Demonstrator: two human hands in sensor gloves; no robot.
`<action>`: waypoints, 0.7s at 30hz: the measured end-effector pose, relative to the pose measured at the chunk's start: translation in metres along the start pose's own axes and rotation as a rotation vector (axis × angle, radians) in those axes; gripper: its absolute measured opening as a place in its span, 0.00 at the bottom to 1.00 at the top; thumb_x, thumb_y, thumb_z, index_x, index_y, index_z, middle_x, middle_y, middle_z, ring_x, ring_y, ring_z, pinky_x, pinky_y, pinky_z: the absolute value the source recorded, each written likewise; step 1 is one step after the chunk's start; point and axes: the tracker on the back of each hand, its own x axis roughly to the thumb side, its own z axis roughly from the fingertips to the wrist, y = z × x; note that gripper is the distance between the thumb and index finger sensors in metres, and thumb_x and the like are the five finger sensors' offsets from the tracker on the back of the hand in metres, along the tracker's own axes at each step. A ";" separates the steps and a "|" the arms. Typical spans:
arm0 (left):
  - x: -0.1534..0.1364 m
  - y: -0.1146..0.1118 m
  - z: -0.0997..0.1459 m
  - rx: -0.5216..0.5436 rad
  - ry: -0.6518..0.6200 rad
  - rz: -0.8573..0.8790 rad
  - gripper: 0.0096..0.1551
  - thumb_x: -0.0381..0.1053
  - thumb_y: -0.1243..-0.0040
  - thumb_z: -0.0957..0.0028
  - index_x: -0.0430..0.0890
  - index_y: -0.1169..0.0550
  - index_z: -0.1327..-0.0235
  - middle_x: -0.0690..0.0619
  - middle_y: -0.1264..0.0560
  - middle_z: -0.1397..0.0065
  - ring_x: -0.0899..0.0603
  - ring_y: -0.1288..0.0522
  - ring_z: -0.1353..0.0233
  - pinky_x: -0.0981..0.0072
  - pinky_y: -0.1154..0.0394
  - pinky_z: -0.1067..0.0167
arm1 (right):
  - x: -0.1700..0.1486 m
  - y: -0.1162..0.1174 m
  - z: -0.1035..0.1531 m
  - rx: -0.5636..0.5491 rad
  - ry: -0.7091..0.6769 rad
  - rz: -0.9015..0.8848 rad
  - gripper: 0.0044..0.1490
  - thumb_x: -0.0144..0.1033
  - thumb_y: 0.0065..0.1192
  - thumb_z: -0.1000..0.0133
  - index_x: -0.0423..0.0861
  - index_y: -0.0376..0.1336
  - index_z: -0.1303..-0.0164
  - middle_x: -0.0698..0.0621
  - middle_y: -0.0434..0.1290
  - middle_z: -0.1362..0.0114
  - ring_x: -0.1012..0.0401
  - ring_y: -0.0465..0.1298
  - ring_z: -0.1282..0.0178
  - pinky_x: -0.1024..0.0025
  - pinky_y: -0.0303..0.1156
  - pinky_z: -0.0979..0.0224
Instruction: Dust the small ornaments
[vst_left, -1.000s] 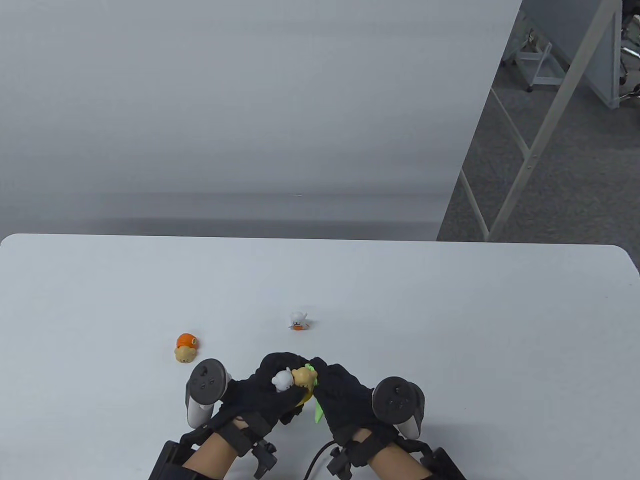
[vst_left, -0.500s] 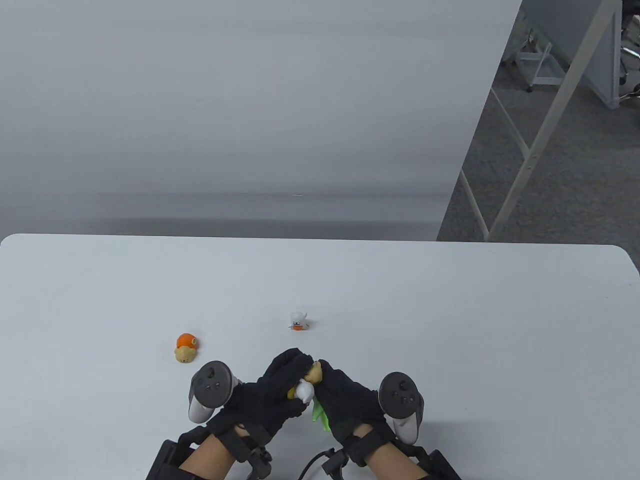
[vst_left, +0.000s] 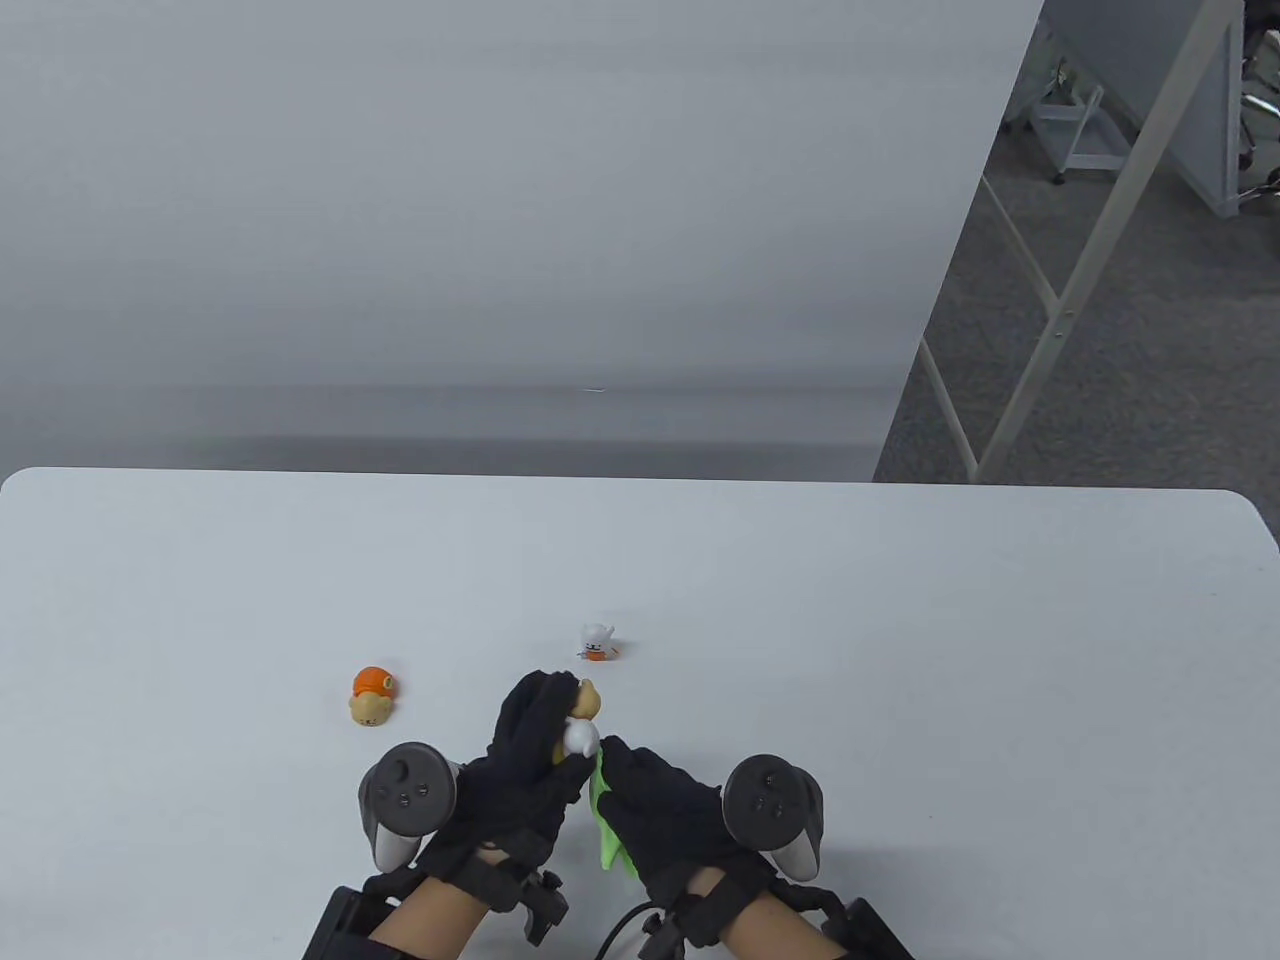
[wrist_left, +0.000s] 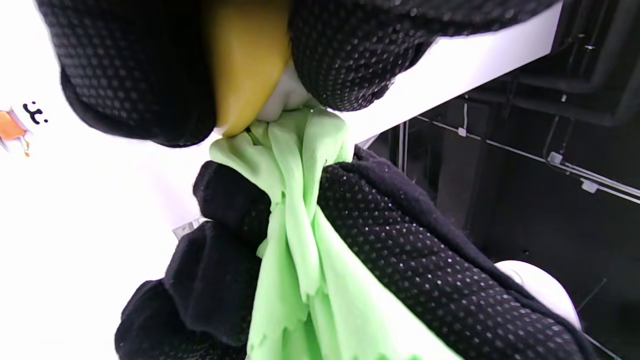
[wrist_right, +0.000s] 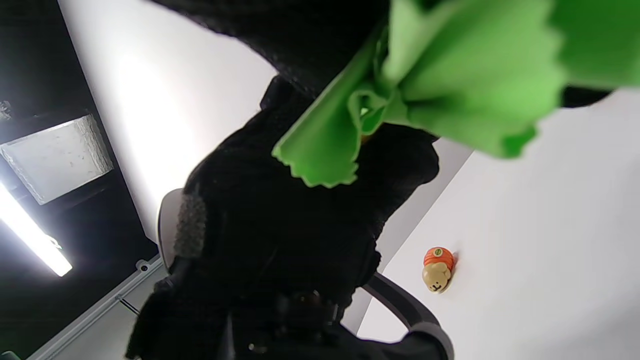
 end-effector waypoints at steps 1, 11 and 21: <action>0.000 0.002 0.000 0.018 0.003 -0.010 0.45 0.43 0.37 0.46 0.30 0.42 0.20 0.19 0.54 0.21 0.21 0.18 0.44 0.41 0.14 0.55 | 0.000 -0.002 0.000 0.008 -0.015 -0.008 0.31 0.21 0.65 0.41 0.23 0.60 0.32 0.18 0.73 0.40 0.36 0.79 0.53 0.25 0.74 0.44; -0.008 -0.012 -0.006 -0.294 -0.023 0.303 0.43 0.38 0.35 0.45 0.36 0.41 0.18 0.24 0.56 0.17 0.18 0.22 0.37 0.34 0.16 0.46 | -0.022 -0.019 0.002 -0.127 0.150 -0.120 0.33 0.22 0.62 0.39 0.22 0.56 0.29 0.18 0.71 0.40 0.36 0.78 0.52 0.26 0.73 0.44; -0.005 -0.011 -0.002 -0.110 0.006 0.073 0.43 0.40 0.33 0.47 0.37 0.38 0.19 0.23 0.53 0.18 0.20 0.20 0.40 0.36 0.15 0.50 | -0.003 -0.003 0.001 -0.025 0.116 0.017 0.33 0.20 0.62 0.40 0.18 0.55 0.32 0.16 0.71 0.41 0.36 0.78 0.53 0.25 0.73 0.44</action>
